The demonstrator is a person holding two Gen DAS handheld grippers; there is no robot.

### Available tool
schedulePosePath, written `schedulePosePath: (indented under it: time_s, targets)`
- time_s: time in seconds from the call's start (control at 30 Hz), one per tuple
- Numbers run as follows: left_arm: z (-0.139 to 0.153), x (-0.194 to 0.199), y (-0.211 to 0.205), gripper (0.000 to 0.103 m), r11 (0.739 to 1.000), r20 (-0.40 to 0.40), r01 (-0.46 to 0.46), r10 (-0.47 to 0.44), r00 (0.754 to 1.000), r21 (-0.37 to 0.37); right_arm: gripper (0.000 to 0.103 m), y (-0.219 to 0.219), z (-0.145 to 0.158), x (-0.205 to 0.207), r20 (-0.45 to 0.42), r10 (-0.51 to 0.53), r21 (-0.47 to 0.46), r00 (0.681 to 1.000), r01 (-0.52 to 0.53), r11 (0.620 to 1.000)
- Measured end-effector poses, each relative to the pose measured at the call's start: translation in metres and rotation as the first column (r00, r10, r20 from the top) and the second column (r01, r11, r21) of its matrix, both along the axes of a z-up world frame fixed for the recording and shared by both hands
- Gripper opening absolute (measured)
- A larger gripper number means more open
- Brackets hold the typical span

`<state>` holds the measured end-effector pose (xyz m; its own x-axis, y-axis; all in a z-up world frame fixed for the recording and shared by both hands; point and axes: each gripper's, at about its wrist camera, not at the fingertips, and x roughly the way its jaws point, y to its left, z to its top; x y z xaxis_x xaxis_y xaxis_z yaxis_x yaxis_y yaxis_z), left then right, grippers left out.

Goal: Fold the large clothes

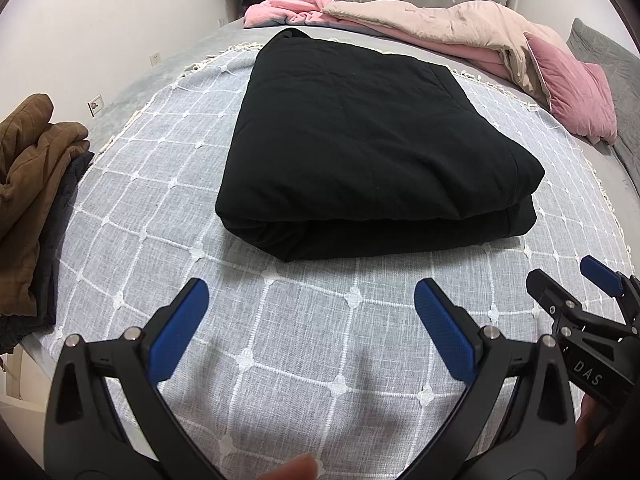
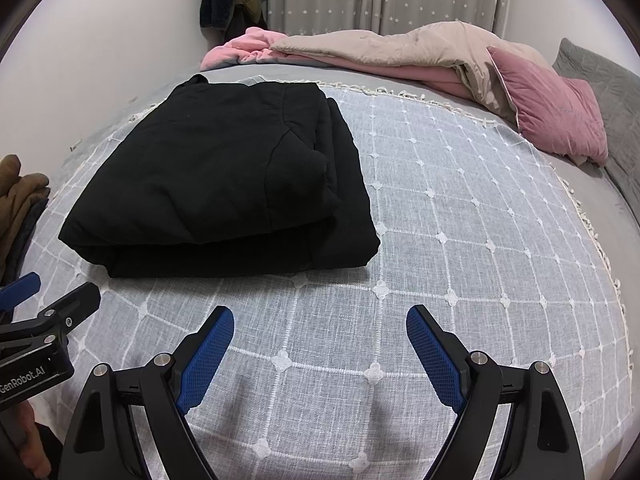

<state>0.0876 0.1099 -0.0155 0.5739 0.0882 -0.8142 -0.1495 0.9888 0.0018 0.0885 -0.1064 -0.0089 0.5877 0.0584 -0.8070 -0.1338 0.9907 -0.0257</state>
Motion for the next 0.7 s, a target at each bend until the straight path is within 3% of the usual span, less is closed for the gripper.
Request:
schedulePosePath:
  time_s: [0.7]
  targets:
    - [-0.0004, -0.0005, -0.0007, 0.102, 1.0, -0.001, -0.001, 0.001, 1.0, 0.002, 0.089, 0.0004, -0.0007, 0.0003, -0.001, 0.0, 0.002, 1.0, 0.0, 1.0]
